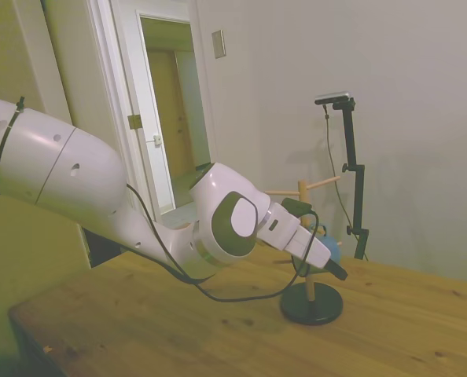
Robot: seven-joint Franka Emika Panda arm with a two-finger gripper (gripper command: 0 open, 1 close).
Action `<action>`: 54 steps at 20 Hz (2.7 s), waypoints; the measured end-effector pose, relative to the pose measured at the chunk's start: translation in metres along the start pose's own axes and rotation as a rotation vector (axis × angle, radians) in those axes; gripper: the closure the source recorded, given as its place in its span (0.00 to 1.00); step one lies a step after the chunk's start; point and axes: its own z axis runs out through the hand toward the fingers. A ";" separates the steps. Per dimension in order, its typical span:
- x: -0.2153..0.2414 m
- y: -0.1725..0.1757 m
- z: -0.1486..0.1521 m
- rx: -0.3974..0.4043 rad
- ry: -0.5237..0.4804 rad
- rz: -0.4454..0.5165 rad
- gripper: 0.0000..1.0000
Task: Unload the mug
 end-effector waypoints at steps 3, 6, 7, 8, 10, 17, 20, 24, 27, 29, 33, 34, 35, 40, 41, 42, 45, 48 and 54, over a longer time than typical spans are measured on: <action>0.003 -0.003 -0.002 0.007 0.006 0.001 1.00; 0.005 -0.009 -0.005 0.019 0.009 0.005 1.00; 0.004 -0.011 -0.006 0.021 0.006 0.006 1.00; 0.002 -0.012 -0.006 0.023 0.002 0.006 1.00; 0.001 -0.015 -0.007 0.026 -0.004 0.008 1.00; 0.000 -0.014 -0.006 0.017 -0.012 0.003 1.00; 0.001 -0.013 -0.005 0.008 -0.013 -0.001 1.00; 0.002 -0.012 -0.005 0.006 -0.020 0.003 1.00; 0.002 -0.012 -0.007 0.006 -0.021 0.002 1.00; 0.003 -0.012 -0.009 0.008 -0.026 0.006 1.00; 0.003 -0.011 -0.016 0.010 -0.036 0.013 1.00; 0.004 -0.011 -0.018 0.011 -0.037 0.017 1.00; 0.006 -0.011 -0.020 0.013 -0.037 0.020 1.00; 0.015 -0.007 -0.029 0.015 -0.046 0.038 1.00; 0.017 -0.006 -0.030 0.012 -0.045 0.039 1.00; 0.019 -0.004 -0.031 0.009 -0.044 0.039 1.00; 0.027 0.003 -0.030 0.001 -0.040 0.053 1.00; 0.039 0.015 -0.027 -0.015 -0.033 0.070 1.00; 0.032 0.046 -0.042 -0.026 -0.099 0.059 1.00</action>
